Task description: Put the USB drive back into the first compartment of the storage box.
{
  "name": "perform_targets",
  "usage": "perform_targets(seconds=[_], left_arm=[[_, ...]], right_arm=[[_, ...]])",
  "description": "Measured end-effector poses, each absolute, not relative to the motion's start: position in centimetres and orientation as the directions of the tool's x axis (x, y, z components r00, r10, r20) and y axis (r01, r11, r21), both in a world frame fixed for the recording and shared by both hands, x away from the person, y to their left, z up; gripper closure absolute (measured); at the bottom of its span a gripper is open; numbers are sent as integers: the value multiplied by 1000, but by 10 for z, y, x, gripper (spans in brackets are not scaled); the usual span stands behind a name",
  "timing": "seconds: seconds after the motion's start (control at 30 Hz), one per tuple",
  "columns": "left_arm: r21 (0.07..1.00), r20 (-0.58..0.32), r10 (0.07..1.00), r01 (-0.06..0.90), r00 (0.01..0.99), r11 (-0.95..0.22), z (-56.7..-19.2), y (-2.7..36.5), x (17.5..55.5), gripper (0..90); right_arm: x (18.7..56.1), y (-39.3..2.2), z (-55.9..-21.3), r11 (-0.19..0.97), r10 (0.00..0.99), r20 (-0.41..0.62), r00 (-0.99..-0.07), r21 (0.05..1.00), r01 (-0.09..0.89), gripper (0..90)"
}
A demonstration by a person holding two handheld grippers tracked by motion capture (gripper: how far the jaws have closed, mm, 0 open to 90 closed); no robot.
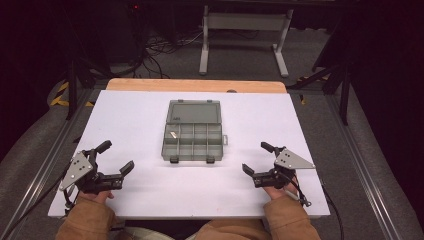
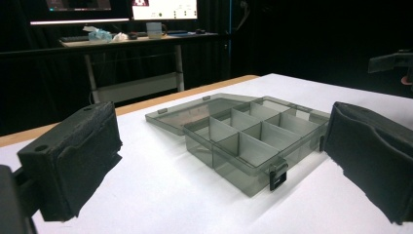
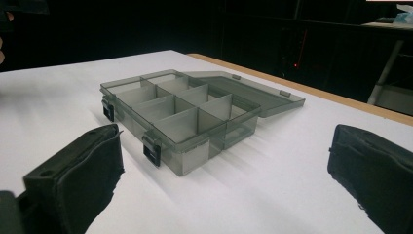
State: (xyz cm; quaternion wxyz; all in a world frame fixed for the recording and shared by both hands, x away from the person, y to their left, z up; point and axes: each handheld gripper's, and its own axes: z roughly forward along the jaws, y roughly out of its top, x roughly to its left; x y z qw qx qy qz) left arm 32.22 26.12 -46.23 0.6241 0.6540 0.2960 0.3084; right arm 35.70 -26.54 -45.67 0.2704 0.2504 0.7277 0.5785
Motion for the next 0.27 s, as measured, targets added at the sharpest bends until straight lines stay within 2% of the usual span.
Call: perform_targets(seconds=[0.27], left_arm=[[999, 32, 773, 4, 633, -45, -465, 263, 324, 8]], right_arm=[[357, -268, -457, 193, 686, -100, -720, 980, 48, 0]])
